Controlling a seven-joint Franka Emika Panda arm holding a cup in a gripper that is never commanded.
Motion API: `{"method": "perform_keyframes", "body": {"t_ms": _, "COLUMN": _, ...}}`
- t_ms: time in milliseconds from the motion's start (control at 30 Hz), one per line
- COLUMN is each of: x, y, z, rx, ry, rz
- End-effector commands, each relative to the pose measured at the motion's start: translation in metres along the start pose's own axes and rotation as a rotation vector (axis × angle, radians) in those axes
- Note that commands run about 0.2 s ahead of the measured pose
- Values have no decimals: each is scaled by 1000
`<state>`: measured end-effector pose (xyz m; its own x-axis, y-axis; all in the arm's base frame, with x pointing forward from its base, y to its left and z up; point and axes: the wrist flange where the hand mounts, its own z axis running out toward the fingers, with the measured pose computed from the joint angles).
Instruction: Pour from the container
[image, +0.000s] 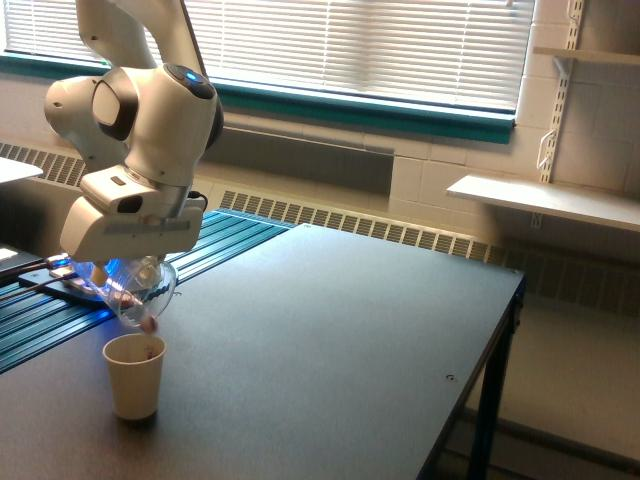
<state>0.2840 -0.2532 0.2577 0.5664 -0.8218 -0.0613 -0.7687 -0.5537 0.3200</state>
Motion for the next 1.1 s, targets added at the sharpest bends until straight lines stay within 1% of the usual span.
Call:
{"method": "perform_keyframes", "body": {"t_ms": 33, "x": 2, "y": -1, "z": 2, "rx": -35, "ry": -47, "rz": -34}}
{"method": "perform_keyframes", "body": {"t_ms": 233, "x": 12, "y": 3, "z": 1, "rx": -36, "ry": -68, "rz": 9}}
{"method": "perform_keyframes", "body": {"t_ms": 367, "x": 17, "y": 3, "z": 0, "rx": -24, "ry": -80, "rz": 33}}
{"method": "perform_keyframes", "body": {"t_ms": 567, "x": 21, "y": 2, "z": 1, "rx": -21, "ry": -87, "rz": 40}}
{"method": "perform_keyframes", "body": {"t_ms": 667, "x": 27, "y": 3, "z": -4, "rx": -1, "ry": -99, "rz": 76}}
{"method": "perform_keyframes", "body": {"t_ms": 800, "x": 30, "y": 2, "z": -5, "rx": 4, "ry": -101, "rz": 77}}
{"method": "perform_keyframes", "body": {"t_ms": 933, "x": 31, "y": 3, "z": -4, "rx": 17, "ry": -124, "rz": 102}}
{"method": "perform_keyframes", "body": {"t_ms": 1100, "x": 33, "y": 2, "z": -5, "rx": 31, "ry": -127, "rz": 105}}
